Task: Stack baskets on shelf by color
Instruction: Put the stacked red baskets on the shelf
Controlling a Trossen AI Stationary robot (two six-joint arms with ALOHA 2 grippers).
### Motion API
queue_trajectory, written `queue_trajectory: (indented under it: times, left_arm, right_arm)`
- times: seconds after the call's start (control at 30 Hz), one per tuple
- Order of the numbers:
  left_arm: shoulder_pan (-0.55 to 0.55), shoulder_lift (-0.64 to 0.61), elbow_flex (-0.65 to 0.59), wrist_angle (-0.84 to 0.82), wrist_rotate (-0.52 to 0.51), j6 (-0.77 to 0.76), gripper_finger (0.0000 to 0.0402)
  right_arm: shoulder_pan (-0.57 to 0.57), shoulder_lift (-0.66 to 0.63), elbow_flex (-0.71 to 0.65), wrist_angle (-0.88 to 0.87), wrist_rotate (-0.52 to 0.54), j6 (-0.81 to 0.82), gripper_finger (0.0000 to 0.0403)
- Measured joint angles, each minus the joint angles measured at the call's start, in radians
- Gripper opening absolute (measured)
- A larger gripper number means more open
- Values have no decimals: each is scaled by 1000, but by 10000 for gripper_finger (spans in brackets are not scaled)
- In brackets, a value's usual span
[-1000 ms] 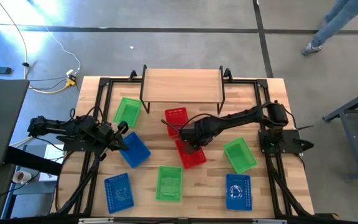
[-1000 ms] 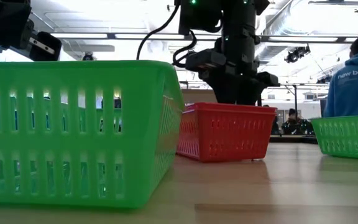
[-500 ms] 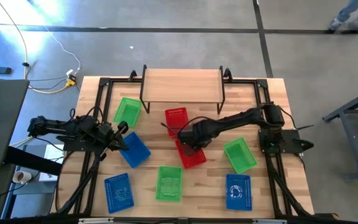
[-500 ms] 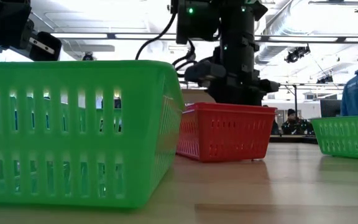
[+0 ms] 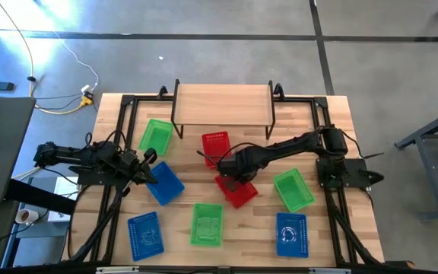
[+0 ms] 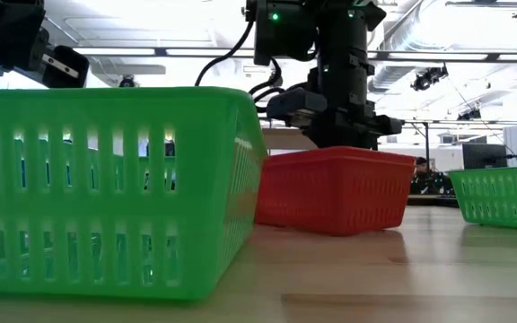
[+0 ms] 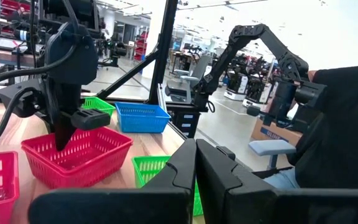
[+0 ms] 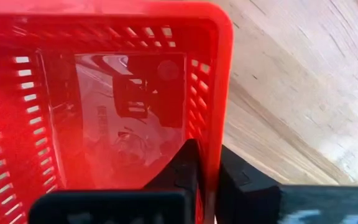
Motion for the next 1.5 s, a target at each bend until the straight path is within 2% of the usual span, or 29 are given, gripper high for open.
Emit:
queue_trajectory:
  times: [0.43, 0.9, 1.17, 1.5]
  left_arm:
    - [0, 0, 0, 0, 0, 0, 1]
    - [0, 0, 0, 0, 0, 0, 1]
    - [0, 0, 0, 0, 0, 0, 1]
    - [0, 0, 0, 0, 0, 0, 1]
  right_arm:
    - [3, -81, -1, -55, -6, 4, 1]
    - [-27, -304, -1, -43, -1, 43, 0]
    - [-140, -466, -1, -35, 38, 24, 0]
    - [-395, -565, 34, -12, 5, -121, 0]
